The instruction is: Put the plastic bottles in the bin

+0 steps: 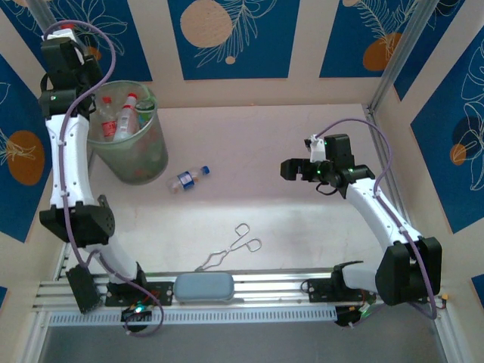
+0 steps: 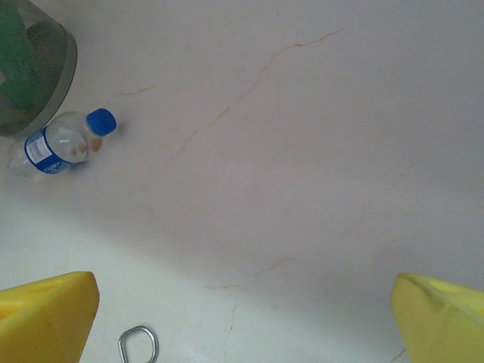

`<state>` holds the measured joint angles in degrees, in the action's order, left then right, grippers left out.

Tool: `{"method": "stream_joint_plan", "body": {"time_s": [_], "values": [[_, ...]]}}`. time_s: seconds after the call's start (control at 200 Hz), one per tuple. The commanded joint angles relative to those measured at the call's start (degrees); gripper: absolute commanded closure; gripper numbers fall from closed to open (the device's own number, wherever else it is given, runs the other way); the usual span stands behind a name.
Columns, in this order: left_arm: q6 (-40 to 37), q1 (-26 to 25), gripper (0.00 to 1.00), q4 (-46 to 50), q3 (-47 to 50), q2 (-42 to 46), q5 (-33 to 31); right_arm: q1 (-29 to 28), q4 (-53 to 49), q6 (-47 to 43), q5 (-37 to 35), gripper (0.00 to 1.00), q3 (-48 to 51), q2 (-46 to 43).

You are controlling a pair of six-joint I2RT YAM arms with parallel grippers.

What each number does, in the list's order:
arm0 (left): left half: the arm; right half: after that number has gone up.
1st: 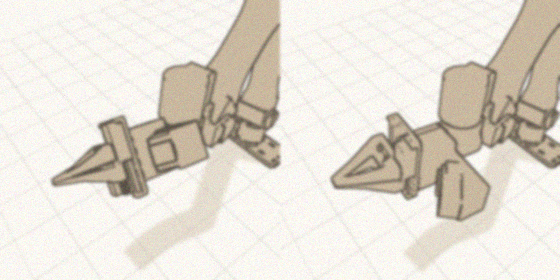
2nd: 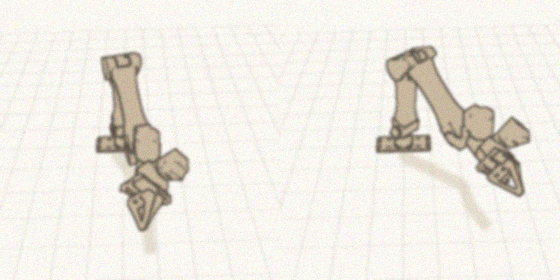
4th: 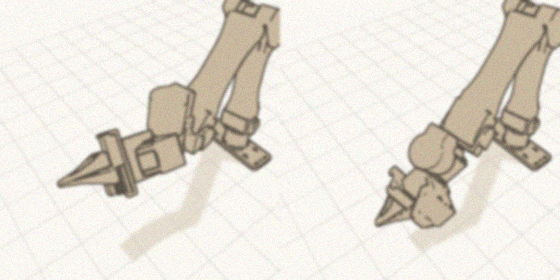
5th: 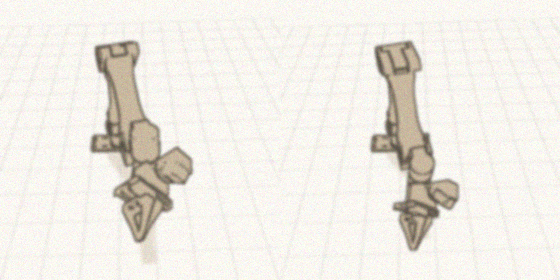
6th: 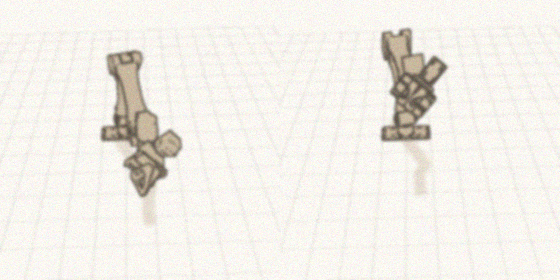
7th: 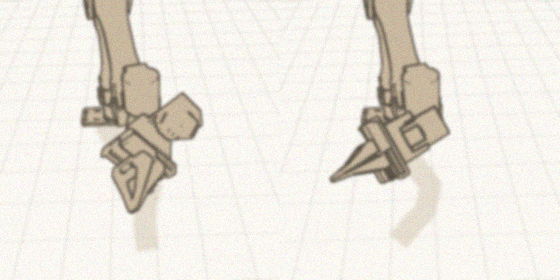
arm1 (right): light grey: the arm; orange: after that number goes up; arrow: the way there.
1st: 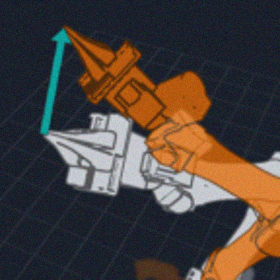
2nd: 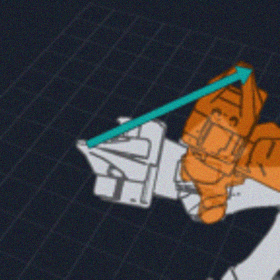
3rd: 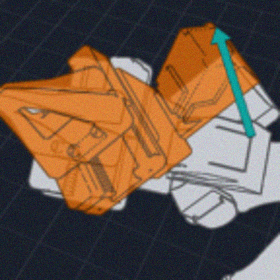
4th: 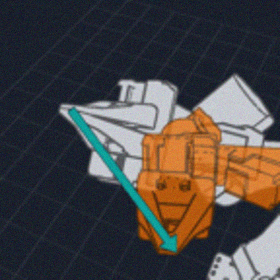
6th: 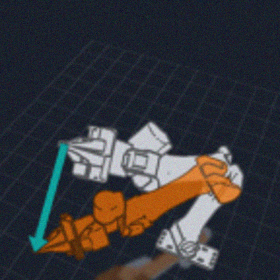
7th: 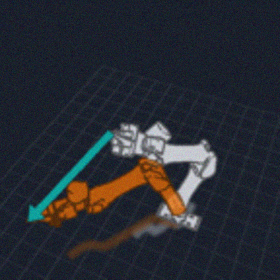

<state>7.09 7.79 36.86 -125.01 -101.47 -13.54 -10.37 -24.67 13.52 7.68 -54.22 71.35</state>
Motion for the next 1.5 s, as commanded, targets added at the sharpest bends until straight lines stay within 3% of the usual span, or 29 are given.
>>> {"method": "stream_joint_plan", "body": {"time_s": [0.0,0.42,0.725,0.805,0.92,0.99,1.165,1.32,1.496], "values": [[-0.78,0.2,0.94,3.96,-1.89,-3.47,2.46,0.53,0.14,-0.42,0.45,0.01,1.13,-2.07],[-7.41,0.23,0.92,12.33,0.47,-7.9,9.91,0.91,0.53,-0.63,0.23,0.01,1.55,-2.09],[-4.39,0.44,0.86,14.1,4.28,-8.87,11.91,0.75,1.44,0.31,0.71,0.01,2.45,-2.22],[-2.62,0.73,0.76,14.77,5.14,-8.83,12.42,0.71,1.54,0.23,0.36,0.01,2.78,-2.59],[-2.15,0.73,0.41,14.47,6.54,-8.62,12.75,0.96,1.77,0.02,0.33,0.01,3.06,-2.47],[-2.35,0.71,0.26,13.94,6.79,-8.22,13.53,1.1,1.81,-0.08,0.65,0.01,2.85,-1.98],[-2.94,0.72,0.17,14.07,5.26,-6.91,13.8,1.08,2.58,0.4,1.19,0.01,2.71,-1.39],[-3.93,0.68,0.03,14.12,3.83,-5.54,14.15,0.97,2.87,0.56,1.63,0.01,2.45,-0.43],[-4.88,0.71,0.0,13.73,2.36,-2.87,14.6,0.85,2.89,0.62,1.55,0.01,2.36,-0.34]]}}
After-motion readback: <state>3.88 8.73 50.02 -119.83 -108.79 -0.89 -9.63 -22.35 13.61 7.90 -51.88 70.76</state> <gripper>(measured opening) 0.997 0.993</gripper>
